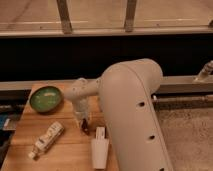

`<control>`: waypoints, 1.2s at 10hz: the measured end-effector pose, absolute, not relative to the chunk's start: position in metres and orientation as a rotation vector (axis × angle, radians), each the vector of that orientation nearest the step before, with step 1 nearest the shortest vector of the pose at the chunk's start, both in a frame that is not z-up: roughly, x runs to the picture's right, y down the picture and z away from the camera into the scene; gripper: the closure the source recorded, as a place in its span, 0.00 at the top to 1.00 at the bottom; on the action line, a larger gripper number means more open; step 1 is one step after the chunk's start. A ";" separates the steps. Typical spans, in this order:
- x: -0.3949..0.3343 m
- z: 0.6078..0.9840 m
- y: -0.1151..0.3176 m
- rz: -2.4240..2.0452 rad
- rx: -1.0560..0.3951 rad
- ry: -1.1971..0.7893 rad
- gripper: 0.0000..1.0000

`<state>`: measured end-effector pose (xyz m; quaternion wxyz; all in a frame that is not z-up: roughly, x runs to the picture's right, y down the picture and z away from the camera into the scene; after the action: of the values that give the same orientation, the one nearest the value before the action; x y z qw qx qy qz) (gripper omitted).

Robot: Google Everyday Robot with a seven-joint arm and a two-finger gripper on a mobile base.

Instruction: Place the pepper in the ceramic bowl

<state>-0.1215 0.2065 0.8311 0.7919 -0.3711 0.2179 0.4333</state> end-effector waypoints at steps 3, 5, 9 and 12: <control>-0.107 0.820 0.177 0.990 -0.763 0.473 0.00; -0.099 0.806 0.139 1.006 -0.697 0.474 0.00; -0.095 0.795 0.079 1.018 -0.605 0.439 0.00; -0.109 0.796 0.052 1.008 -0.608 0.357 0.00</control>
<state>-0.1095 0.0520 0.7959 0.8168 -0.2851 0.1673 0.4728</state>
